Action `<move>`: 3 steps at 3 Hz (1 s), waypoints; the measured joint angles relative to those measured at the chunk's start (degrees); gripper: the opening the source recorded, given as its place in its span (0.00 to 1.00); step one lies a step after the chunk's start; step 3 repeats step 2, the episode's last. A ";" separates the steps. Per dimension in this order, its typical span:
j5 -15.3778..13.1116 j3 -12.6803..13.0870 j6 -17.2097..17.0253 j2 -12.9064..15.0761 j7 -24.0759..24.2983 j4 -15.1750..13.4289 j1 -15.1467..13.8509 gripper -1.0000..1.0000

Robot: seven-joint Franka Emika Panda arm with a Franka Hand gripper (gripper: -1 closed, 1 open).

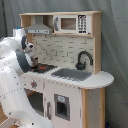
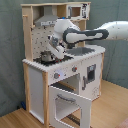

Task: Play with the kitchen

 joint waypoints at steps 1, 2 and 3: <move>0.14 -0.31 -1.66 0.56 -0.17 4.83 -0.42 1.00; -1.80 -0.57 -6.50 2.01 -0.15 8.04 -0.31 1.00; -1.80 -0.57 -6.50 2.01 -0.15 8.04 -0.31 1.00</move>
